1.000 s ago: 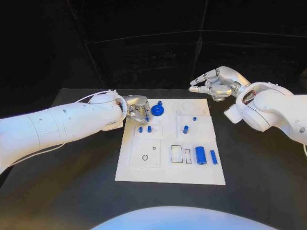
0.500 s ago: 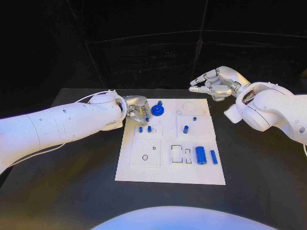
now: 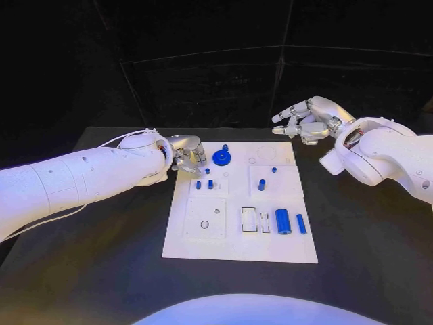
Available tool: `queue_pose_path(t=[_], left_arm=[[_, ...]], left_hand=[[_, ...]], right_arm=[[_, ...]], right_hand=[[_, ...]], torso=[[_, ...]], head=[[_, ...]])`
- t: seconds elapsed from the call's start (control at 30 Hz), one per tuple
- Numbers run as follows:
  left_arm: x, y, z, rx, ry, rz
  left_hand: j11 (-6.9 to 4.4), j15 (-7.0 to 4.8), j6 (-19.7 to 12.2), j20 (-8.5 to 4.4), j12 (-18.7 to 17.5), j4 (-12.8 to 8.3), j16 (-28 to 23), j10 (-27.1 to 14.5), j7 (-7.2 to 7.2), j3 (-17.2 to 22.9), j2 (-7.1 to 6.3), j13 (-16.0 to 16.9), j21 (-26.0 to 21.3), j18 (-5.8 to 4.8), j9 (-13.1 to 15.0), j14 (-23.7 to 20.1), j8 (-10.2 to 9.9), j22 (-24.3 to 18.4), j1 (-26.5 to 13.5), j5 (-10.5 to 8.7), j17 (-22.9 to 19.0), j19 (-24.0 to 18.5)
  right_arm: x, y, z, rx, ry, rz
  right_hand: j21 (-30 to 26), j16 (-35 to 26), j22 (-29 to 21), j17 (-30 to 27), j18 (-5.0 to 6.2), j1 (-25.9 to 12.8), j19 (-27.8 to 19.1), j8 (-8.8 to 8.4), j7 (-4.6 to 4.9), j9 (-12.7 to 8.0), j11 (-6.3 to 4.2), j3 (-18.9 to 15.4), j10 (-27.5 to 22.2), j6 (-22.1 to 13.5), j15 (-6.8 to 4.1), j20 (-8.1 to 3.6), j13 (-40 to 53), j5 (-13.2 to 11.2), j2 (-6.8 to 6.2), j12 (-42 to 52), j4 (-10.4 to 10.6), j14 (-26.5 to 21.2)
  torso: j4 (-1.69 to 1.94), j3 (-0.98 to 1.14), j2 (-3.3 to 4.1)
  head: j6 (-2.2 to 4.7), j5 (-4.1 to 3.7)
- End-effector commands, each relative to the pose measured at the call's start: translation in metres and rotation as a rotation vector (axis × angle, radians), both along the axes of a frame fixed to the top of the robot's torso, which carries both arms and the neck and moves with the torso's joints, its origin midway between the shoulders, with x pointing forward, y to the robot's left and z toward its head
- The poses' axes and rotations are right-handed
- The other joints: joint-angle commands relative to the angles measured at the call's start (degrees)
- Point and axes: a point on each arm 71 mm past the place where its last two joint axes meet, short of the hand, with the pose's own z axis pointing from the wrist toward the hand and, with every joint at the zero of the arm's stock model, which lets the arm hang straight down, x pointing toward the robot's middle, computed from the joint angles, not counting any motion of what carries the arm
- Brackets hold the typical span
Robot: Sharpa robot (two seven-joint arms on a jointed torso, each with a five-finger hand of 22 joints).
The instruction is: Assemble the parts on the task board
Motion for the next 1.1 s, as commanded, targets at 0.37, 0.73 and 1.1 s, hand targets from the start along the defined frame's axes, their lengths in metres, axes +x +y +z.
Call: queue_pose_path(t=[0.37,0.73,1.1], left_arm=[[-0.004,0.051,0.032,-0.688,-0.049,0.203],[-0.019,0.046,0.048,-1.299,0.051,0.239],[-0.029,0.035,0.052,-1.396,0.078,0.216]], left_hand=[[-0.73,-0.02,4.3,-0.02,2.12,0.4,-0.37,4.81,-0.05,3.1,2.85,0.14,-3.6,0.47,0.29,0.63,2.36,-3.31,0.47,0.24,-0.64,-1.2],[-0.47,0.3,3.57,0.36,2.88,2.77,-13.35,4.08,0.2,2.11,3.16,0.1,-17.91,2.5,0.0,-9.53,2.12,-15.43,-2.96,0.21,-25.34,-9.08],[-0.48,0.31,3.56,0.42,3.41,3.04,-14.46,4.16,0.2,1.58,3.45,0.16,-18.96,2.52,0.01,-10.41,2.22,-16.18,-3.32,0.22,-27.22,-9.37]], right_arm=[[-0.006,-0.009,-0.011,-0.52,-0.175,0.12],[-0.016,0.004,-0.032,-0.748,-0.27,0.16],[-0.019,0.021,-0.057,-0.795,-0.254,0.19]], right_hand=[[-3.53,-5.43,-4.23,-5.97,1.24,4.78,-2.23,2.53,-0.65,-0.1,0.34,6.62,-1.93,7.03,0.11,0.05,-24.15,-2.52,-1.57,-27.66,-5.74,-0.05],[-2.96,-4.92,-3.36,-5.63,1.05,2.3,-1.36,-0.97,-0.17,-0.35,1.6,7.81,-3.16,5.85,1.02,0.83,-32.05,-3.78,-3.78,-34.46,-6.26,0.27],[-2.47,-4.18,-2.65,-5.21,0.92,1.87,-0.73,-3.22,0.36,-0.27,2.14,10.12,-2.09,6.13,1.38,1.2,-37.16,-4.65,-3.91,-36.97,-7.55,0.47]], torso=[[-0.22,0.15,0.15],[-0.17,-0.03,0.13],[0.07,-0.03,0.14]], head=[[1.58,-1.08],[2.16,-2.4],[2.23,-2.74]])
